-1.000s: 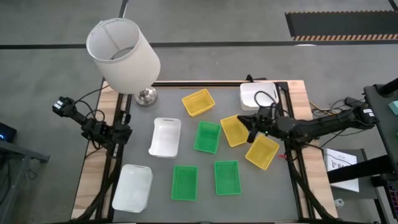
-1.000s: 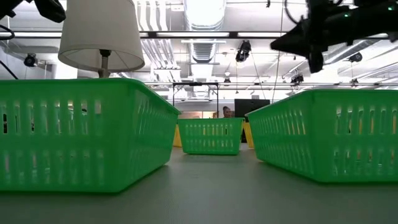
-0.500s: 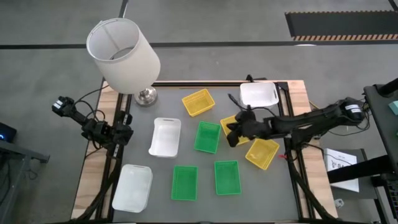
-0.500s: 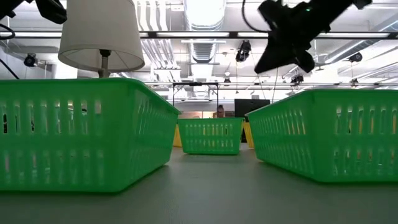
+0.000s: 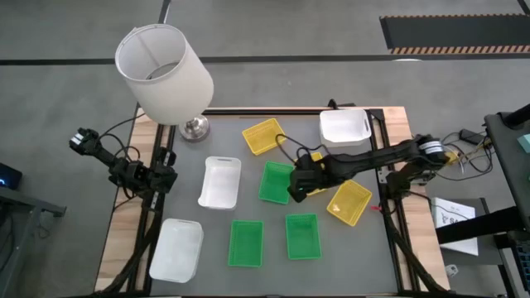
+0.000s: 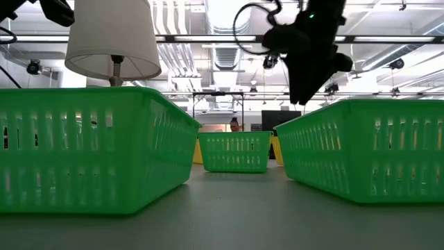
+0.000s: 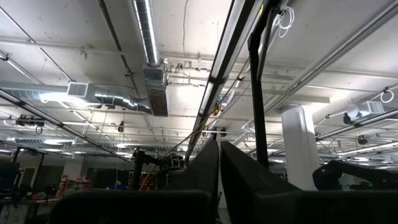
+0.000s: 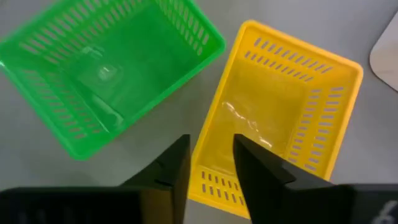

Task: Stack baskets by color
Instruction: Stack the middle yellow bin on the left yellow bin

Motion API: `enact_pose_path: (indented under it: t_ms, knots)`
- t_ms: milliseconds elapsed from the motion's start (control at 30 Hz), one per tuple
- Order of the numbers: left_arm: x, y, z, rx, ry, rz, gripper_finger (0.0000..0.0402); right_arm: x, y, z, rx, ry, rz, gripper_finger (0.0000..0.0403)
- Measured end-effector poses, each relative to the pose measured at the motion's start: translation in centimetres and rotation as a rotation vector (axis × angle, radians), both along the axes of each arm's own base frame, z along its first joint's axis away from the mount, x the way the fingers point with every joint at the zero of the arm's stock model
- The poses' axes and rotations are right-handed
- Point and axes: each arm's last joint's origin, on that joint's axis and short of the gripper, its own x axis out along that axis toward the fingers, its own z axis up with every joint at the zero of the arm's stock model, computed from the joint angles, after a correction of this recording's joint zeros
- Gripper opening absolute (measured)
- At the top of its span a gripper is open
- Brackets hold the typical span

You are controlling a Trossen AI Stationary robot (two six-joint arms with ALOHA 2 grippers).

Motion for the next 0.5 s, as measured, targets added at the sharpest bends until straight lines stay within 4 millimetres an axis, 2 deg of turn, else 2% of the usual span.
enact_pose_path:
  t_ms: [233, 500]
  knots:
    - [0.0, 0.0, 0.0, 0.000, 0.000, 0.000, 0.0001, 2.3, 0.4, -1.6, 0.041, 0.120, 0.031, 0.0164]
    - [0.0, 0.0, 0.0, 0.000, 0.000, 0.001, 0.0001, 3.4, 0.0, -3.1, 0.081, 0.178, 0.056, 0.0167]
